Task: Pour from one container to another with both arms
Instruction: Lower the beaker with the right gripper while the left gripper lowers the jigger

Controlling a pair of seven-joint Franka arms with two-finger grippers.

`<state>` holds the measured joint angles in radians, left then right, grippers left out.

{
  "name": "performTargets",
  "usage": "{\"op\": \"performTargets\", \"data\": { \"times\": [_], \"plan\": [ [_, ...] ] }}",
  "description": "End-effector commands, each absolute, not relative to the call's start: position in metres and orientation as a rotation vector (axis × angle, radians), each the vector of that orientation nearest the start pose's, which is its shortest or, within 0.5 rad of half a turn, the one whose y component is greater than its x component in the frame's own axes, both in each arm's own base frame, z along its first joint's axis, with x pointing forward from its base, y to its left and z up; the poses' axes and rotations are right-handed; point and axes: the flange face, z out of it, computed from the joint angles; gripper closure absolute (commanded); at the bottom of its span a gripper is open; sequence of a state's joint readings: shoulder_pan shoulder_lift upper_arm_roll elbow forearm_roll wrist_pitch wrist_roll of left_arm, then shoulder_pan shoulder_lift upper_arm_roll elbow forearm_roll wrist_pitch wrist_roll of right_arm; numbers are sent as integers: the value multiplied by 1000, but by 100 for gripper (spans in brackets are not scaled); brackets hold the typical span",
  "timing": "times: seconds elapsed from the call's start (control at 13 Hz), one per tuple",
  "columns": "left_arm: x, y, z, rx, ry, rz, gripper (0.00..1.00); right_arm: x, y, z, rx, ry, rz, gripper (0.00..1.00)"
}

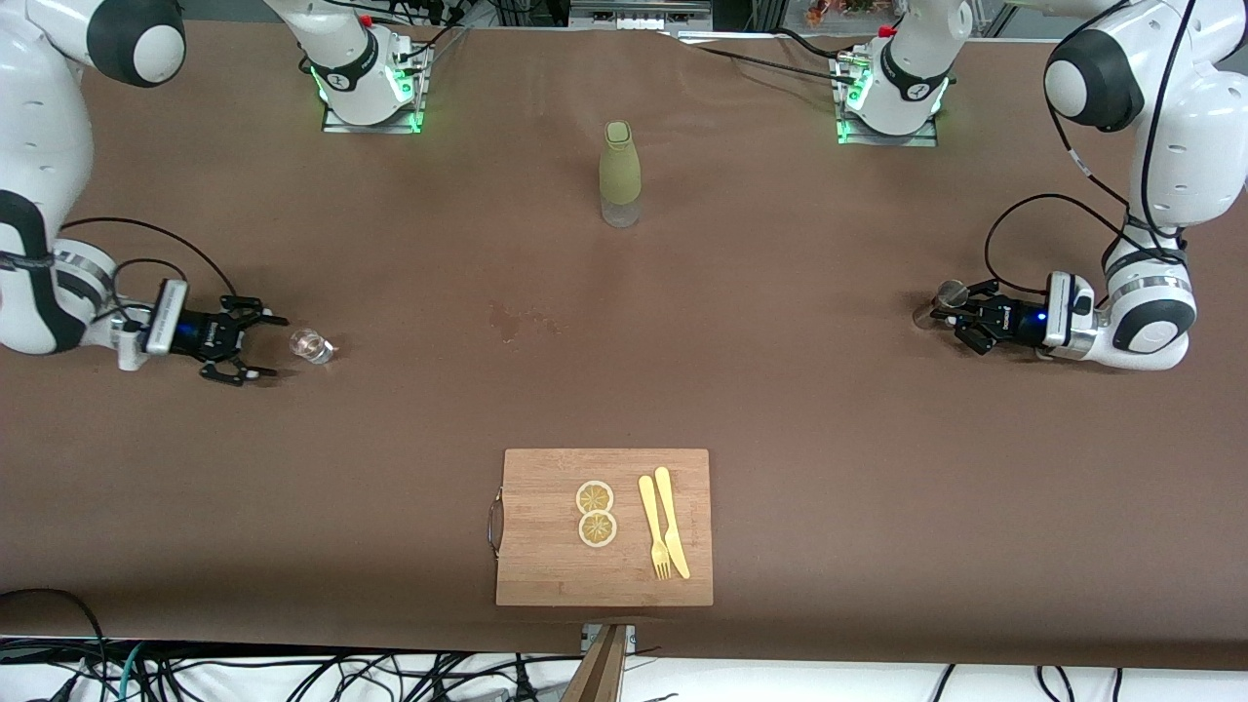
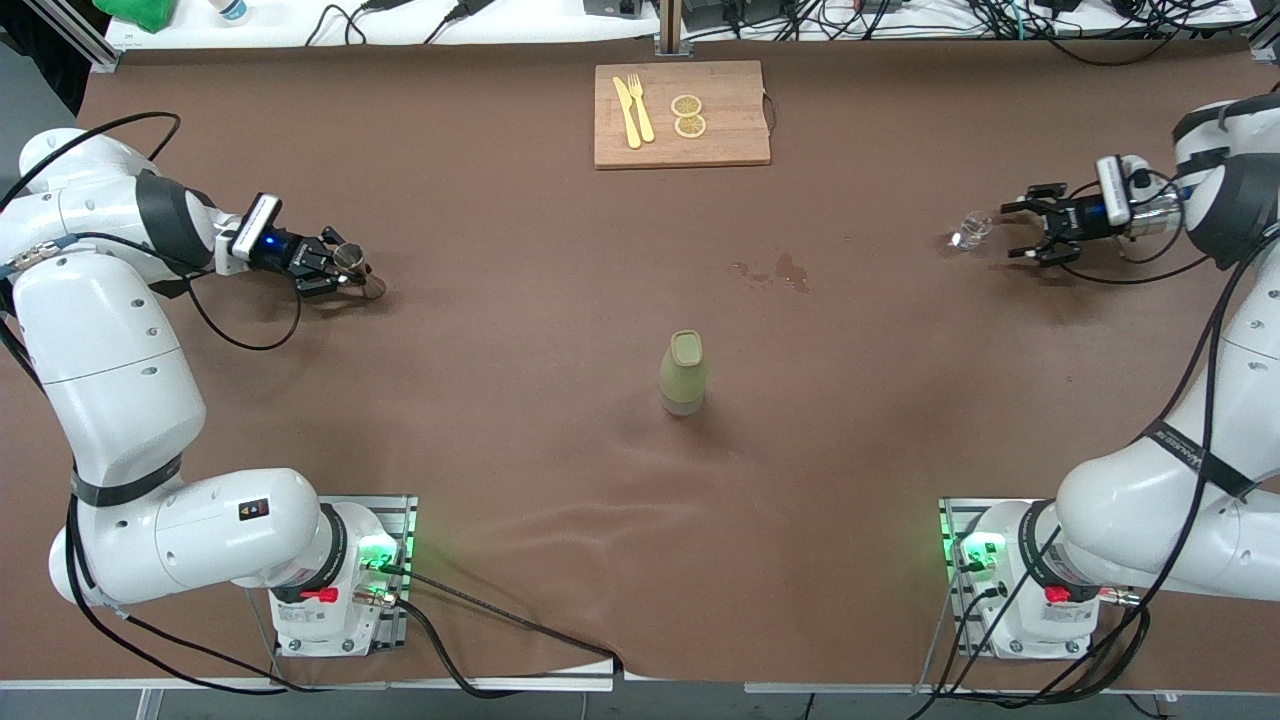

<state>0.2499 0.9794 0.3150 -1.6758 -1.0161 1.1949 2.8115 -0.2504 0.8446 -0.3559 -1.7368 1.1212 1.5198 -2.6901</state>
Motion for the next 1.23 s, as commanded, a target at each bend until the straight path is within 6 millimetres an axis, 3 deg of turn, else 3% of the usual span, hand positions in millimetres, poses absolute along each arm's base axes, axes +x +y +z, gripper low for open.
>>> {"op": "performTargets", "data": {
  "times": [0.0,0.23,0.38,0.46,0.54,0.92,1.15],
  "plan": [
    [484,183,46,959,-1520,1095,100,499,-255,138,-1695,-1400,-892,1],
    [482,181,43,956,-1515,1093,100,484,-263,182,-1835,-1277,-704,1],
    [482,182,43,958,-1515,1088,83,484,-266,201,-1910,-1186,-604,1],
    [482,182,43,955,-1515,1086,53,484,-268,206,-1956,-1139,-548,1],
    [481,182,43,955,-1513,1087,1,486,-269,218,-2004,-1096,-507,1],
    [483,183,47,955,-1510,1072,0,492,-272,264,-2225,-885,-248,1],
    [514,197,76,969,-1565,931,0,503,-261,297,-2387,-759,-94,1]
  ]
}}
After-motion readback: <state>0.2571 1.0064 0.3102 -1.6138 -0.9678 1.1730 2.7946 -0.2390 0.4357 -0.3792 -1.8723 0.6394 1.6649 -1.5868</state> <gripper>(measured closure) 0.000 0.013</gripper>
